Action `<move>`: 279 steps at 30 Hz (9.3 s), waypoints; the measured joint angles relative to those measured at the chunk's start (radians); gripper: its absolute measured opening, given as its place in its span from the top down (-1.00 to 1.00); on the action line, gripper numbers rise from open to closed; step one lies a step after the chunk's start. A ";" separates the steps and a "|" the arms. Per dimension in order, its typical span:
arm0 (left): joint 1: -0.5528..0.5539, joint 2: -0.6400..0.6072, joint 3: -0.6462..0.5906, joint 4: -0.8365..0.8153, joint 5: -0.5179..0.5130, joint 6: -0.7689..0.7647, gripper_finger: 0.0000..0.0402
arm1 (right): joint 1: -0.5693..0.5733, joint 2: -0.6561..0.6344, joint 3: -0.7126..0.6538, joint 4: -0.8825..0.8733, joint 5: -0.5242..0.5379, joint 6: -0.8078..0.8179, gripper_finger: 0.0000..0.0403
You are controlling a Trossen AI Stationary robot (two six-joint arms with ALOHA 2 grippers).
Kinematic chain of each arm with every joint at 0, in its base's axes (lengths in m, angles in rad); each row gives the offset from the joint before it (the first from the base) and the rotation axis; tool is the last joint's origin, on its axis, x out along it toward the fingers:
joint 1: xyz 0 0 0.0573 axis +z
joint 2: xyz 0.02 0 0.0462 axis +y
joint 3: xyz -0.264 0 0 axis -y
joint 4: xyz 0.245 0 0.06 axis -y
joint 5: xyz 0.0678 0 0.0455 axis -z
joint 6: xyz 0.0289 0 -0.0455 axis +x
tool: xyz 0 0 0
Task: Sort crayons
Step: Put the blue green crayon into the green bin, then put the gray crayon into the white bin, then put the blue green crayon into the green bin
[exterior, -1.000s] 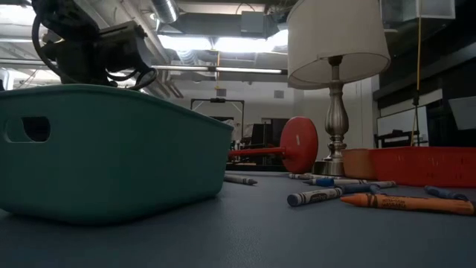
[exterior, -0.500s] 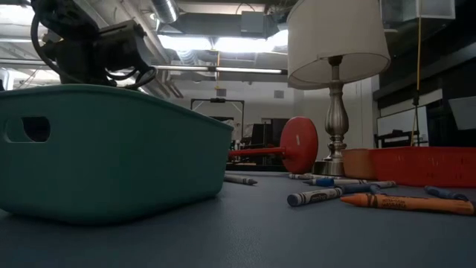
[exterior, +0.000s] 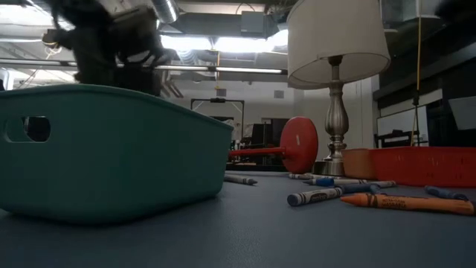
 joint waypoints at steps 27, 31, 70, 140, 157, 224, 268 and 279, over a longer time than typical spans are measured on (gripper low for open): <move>0.405 -0.001 0.310 -0.141 -0.149 0.150 0.98 | -0.761 0.000 0.009 0.078 -0.049 -0.836 0.39; 0.475 -0.001 0.310 -0.140 -0.087 0.155 0.98 | -0.821 0.000 0.009 0.122 -0.050 -0.860 0.39; 0.552 -0.001 0.311 -0.139 -0.015 0.128 0.44 | -0.837 0.054 0.009 0.474 -0.206 -0.523 0.39; 0.478 0.000 0.311 -0.138 -0.015 0.121 0.54 | -0.691 0.532 0.009 0.635 -0.161 -0.317 0.92; 0.450 -0.012 0.311 -0.142 -0.015 0.129 0.54 | -0.691 0.449 0.003 0.581 -0.229 -0.345 0.96; 0.020 -0.100 0.311 -0.317 0.062 -0.108 0.54 | 0.199 0.067 0.006 -0.144 -0.187 0.368 0.90; 0.111 0.382 0.315 -0.243 0.066 0.286 0.54 | 0.199 0.067 0.006 -0.140 -0.177 0.367 0.31; 0.111 0.384 0.314 -0.241 0.065 0.286 0.54 | 0.199 0.067 0.006 -0.140 -0.177 0.367 0.31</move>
